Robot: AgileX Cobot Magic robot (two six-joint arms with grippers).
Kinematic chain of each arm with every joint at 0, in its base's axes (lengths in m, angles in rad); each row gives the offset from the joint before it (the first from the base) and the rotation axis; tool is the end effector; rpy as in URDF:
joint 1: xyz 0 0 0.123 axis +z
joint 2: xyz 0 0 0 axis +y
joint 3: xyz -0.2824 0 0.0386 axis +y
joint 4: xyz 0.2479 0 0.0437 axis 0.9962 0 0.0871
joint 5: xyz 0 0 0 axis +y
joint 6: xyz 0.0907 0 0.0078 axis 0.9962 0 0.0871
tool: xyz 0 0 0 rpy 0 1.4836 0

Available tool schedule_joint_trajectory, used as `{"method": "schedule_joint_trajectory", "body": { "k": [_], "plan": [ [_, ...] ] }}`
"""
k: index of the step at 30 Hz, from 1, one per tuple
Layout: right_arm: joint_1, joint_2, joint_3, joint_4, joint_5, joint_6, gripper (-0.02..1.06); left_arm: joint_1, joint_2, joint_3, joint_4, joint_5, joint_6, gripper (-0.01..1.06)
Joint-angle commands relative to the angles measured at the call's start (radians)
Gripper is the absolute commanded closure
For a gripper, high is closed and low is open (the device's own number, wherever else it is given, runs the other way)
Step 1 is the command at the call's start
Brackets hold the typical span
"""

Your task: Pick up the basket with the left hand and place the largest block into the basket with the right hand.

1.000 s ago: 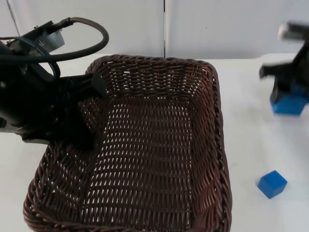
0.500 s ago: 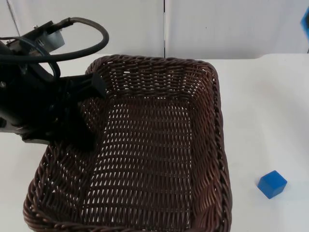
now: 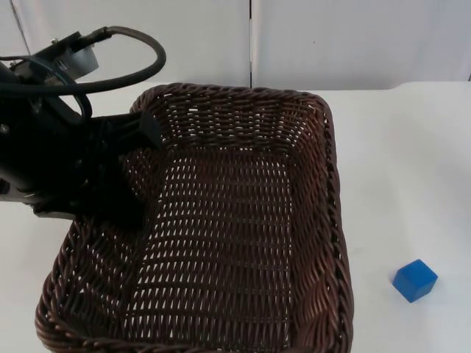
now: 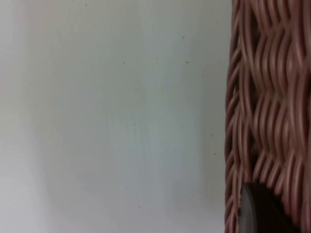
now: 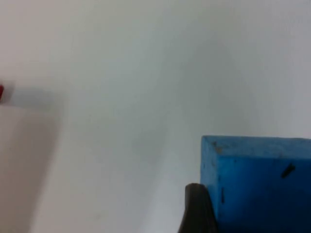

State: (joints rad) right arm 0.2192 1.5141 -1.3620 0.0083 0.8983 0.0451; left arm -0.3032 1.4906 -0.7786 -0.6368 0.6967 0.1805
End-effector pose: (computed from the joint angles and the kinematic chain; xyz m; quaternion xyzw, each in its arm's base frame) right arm 0.3181 0.0715 0.3380 -0.0815 0.9507 0.0433 0.2960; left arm 0.2388 -0.1112 0.1998 0.0186 0.9660 -0.2360 0.1038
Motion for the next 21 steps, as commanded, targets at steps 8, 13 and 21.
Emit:
{"method": "schedule_joint_trajectory", "body": {
  "k": [8, 13, 21],
  "plan": [
    [0.024, -0.011, -0.004, 0.212, 0.03, -0.21, 1.04, 0.003, -0.015, 0.003, -0.023, -0.003, -0.003, 1.05],
    [0.117, -0.011, -0.004, 0.204, 0.032, -0.226, 1.04, 0.003, -0.015, 0.003, -0.023, -0.003, -0.003, 1.05],
    [0.309, -0.011, -0.004, 0.191, 0.022, -0.226, 1.04, 0.003, -0.015, 0.003, -0.023, -0.003, -0.003, 1.05]
  ]
}}
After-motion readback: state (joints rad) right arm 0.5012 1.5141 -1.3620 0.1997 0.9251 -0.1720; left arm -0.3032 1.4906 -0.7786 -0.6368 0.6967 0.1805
